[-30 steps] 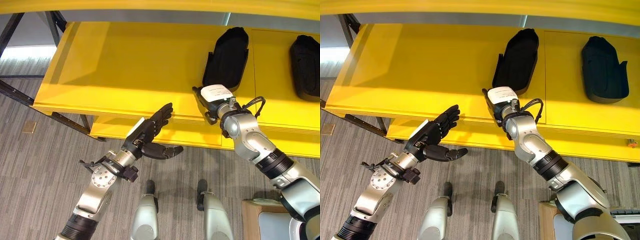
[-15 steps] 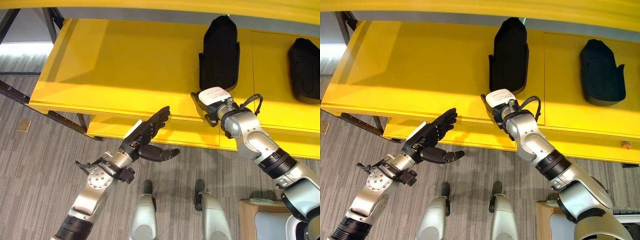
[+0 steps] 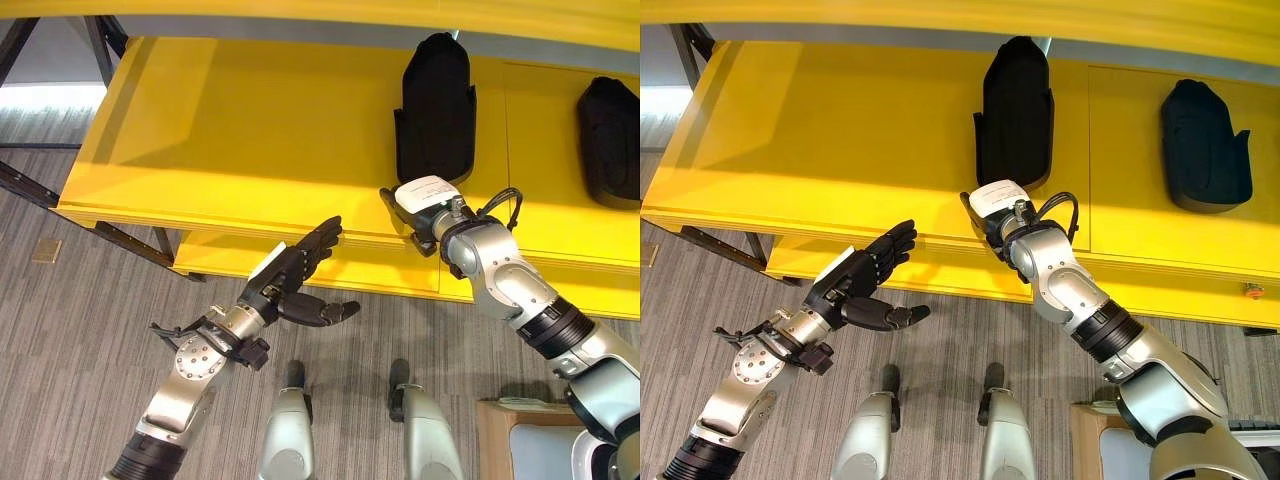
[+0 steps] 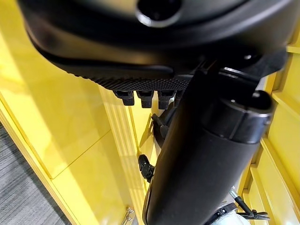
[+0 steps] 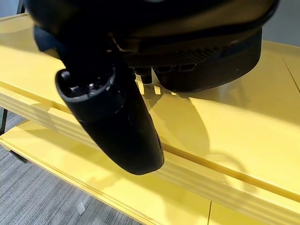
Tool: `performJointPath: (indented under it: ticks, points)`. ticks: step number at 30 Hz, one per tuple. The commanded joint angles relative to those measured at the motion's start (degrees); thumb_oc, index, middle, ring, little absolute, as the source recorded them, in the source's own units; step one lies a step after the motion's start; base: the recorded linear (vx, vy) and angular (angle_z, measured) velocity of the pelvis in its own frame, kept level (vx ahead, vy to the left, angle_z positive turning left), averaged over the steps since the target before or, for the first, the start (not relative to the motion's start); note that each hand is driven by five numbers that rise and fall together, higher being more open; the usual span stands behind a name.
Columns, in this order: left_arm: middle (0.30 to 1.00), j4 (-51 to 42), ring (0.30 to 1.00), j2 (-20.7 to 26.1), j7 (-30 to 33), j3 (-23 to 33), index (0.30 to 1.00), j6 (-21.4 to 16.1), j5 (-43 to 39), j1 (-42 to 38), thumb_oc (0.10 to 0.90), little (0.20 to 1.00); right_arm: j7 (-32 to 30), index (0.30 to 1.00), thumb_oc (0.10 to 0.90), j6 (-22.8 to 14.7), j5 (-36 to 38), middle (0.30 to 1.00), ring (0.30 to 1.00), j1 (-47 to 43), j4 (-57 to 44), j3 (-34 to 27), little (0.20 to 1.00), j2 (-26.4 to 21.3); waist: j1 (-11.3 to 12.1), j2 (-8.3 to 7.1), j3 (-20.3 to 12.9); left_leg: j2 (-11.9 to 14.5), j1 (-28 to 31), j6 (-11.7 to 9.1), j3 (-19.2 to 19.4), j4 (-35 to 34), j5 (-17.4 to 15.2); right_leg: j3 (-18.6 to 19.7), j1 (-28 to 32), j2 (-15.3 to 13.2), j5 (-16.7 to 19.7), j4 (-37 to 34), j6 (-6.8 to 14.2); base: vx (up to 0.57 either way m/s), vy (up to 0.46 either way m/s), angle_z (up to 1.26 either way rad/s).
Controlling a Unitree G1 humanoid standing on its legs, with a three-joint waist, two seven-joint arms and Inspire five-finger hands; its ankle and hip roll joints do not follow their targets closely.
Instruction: Move parts from the plastic box to the shelf.
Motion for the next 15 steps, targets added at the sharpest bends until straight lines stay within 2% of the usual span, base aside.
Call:
performJointPath:
  ticks: [1,5,8,12,14,15]
  points:
    - [1.0,-8.2,1.0,2.2,-1.1,3.0,1.0,-6.2,-0.1,-1.0,0.9,1.0,4.6,1.0,0.9,-0.8,5.2,1.0,1.0,2.7,-1.2,4.1,1.0,0.9,1.5,-0.5,0.5,-3.1,-0.3,4.4,-0.6,1.0,1.2,-0.7,5.0,4.4,-5.7,3.6,-1.9,0.0,0.0,0.0]
    - [1.0,-8.2,1.0,2.3,-1.1,3.2,1.0,-6.3,0.1,-0.9,0.9,1.0,3.6,1.0,0.9,-0.3,7.4,1.0,1.0,2.9,-0.9,4.0,1.0,1.1,1.6,-0.52,0.4,-3.1,-0.2,4.4,-0.6,0.9,1.2,-0.8,5.3,4.4,-5.7,3.4,-1.9,0.0,0.0,0.0]
    - [1.0,-8.5,1.0,2.4,-0.9,3.1,1.0,-6.3,0.2,-0.8,0.9,1.0,2.4,1.0,0.9,0.9,13.7,1.0,1.0,3.6,-1.1,3.9,1.0,1.3,1.6,-0.51,0.2,-3.1,-0.1,4.4,-0.7,0.9,1.2,-0.7,5.4,4.5,-5.7,3.3,-1.9,0.0,0.0,0.0]
    - [1.0,-8.7,1.0,2.4,-0.6,2.6,1.0,-6.5,0.3,-1.4,0.9,1.0,-5.9,1.0,0.9,1.8,18.4,1.0,1.0,3.5,-0.3,3.6,1.0,2.5,1.6,-0.48,0.3,-3.1,0.0,4.5,-0.7,0.9,1.2,-0.6,5.5,4.5,-5.7,3.3,-1.9,0.0,0.0,0.0]
    - [1.0,-8.6,1.0,2.2,0.1,1.9,1.0,-6.1,0.7,-2.1,0.9,1.0,-12.2,1.0,0.9,0.8,18.2,1.0,1.0,2.8,1.1,1.7,1.0,3.9,1.5,-0.35,0.2,-3.3,-0.1,4.7,-1.0,1.1,1.2,-0.5,5.4,4.5,-5.6,3.4,-2.0,0.0,0.0,0.0]
    - [1.0,-8.5,1.0,2.2,0.2,1.9,1.0,-6.0,0.6,-2.3,0.9,1.0,-13.0,1.0,0.9,0.3,17.9,1.0,1.0,2.5,1.5,0.7,1.0,4.1,1.4,-0.3,0.2,-3.4,-0.1,4.7,-1.1,1.2,1.1,-0.5,5.4,4.5,-5.5,3.4,-2.0,0.0,0.0,0.0]
